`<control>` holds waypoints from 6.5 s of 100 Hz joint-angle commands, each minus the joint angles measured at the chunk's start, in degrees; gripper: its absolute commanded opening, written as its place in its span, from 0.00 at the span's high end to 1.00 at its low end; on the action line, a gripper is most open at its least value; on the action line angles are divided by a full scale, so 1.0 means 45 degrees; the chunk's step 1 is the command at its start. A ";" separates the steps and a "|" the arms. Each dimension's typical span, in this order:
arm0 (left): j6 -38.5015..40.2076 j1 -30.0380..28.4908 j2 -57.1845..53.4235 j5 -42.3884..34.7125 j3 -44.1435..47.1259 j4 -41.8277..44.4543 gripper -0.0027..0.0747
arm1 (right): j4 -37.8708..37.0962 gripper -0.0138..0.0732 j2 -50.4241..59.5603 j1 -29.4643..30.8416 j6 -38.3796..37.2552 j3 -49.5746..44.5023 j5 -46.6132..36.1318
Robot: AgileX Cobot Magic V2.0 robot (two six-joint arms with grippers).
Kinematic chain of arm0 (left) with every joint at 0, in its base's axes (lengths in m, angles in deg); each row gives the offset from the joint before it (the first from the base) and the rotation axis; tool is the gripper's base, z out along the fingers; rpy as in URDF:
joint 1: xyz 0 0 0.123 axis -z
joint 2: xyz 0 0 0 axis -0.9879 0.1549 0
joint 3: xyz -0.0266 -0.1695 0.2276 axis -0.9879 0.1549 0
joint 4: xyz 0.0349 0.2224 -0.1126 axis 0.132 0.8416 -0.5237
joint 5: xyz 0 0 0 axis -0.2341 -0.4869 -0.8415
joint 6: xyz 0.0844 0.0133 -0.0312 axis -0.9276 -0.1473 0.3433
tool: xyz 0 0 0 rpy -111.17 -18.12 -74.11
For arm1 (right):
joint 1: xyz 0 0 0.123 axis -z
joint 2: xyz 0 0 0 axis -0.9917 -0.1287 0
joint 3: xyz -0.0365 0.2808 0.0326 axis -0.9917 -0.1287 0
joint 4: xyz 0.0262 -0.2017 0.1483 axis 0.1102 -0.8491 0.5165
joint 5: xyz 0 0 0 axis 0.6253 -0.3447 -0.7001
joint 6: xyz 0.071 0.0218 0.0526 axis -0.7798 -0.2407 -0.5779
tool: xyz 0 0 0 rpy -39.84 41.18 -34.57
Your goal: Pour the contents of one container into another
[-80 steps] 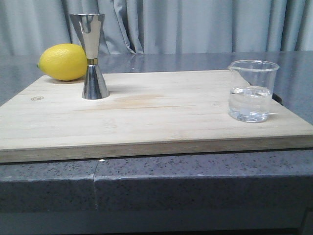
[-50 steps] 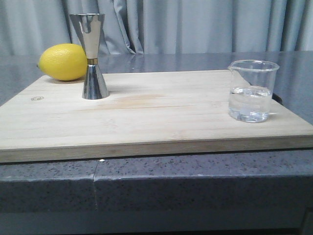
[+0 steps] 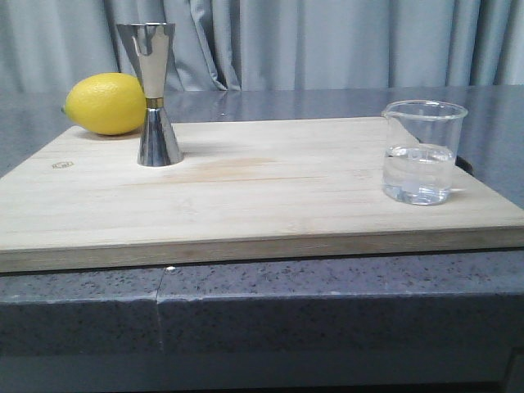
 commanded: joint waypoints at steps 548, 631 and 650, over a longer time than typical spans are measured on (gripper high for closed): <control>0.3486 0.5140 1.8970 -1.2312 -0.7610 0.6194 0.99 | 0.5783 0.24 -0.9571 -0.7458 0.4315 0.3042 -0.6134; 0.3595 0.5140 1.7698 -1.0669 -0.7610 0.6410 0.99 | 0.4530 0.24 -1.4168 -0.8724 0.4315 0.3042 -1.2309; 0.3595 0.5140 1.7698 -1.0669 -0.7610 0.6410 0.99 | 0.4464 0.24 -1.5141 -0.8724 0.4198 0.3042 -1.3595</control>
